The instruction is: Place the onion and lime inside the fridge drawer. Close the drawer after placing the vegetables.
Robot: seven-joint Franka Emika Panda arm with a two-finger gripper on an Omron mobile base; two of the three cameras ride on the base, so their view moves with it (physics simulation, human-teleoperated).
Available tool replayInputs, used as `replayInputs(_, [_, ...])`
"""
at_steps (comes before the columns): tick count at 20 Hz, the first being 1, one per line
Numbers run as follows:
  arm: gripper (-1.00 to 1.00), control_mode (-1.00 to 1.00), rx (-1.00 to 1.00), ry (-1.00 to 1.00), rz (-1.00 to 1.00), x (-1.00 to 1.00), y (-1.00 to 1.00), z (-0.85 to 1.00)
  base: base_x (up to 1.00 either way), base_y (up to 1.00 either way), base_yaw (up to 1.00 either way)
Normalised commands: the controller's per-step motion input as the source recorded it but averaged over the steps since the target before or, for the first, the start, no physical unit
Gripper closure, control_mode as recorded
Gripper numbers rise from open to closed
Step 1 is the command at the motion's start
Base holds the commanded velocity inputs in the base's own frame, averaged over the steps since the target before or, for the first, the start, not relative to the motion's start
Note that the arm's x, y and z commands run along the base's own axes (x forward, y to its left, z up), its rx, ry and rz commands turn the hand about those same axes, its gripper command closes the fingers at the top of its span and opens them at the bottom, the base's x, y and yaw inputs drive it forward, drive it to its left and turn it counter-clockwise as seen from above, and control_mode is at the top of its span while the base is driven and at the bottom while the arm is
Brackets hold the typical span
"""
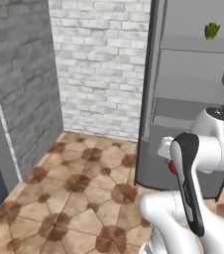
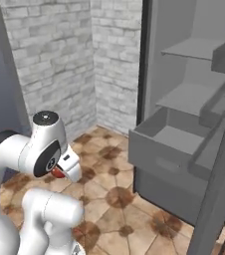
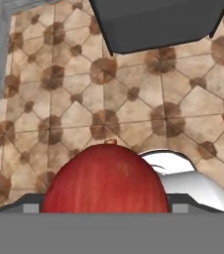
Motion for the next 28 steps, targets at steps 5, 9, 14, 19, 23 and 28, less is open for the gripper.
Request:
replayInputs(5, [1.00, 1.00, 0.00, 0.00, 0.00, 0.00, 0.00, 0.00, 0.77, 0.42, -0.56])
replayInputs(9, [1.00, 1.00, 0.00, 0.00, 0.00, 0.00, 0.00, 0.00, 0.84, 0.39, -0.54])
replayInputs(14, [1.00, 1.00, 0.00, 0.00, 0.00, 0.00, 0.00, 0.00, 0.83, 0.03, -0.47])
replayInputs(19, [1.00, 1.00, 0.00, 0.00, 0.00, 0.00, 0.00, 0.00, 0.78, 0.00, -0.42])
replayInputs(23, [1.00, 1.00, 0.00, 0.00, 0.00, 0.00, 0.00, 0.00, 0.59, 0.01, -0.23])
replayInputs(28, [1.00, 1.00, 0.00, 0.00, 0.00, 0.00, 0.00, 0.00, 0.49, 0.01, -0.08])
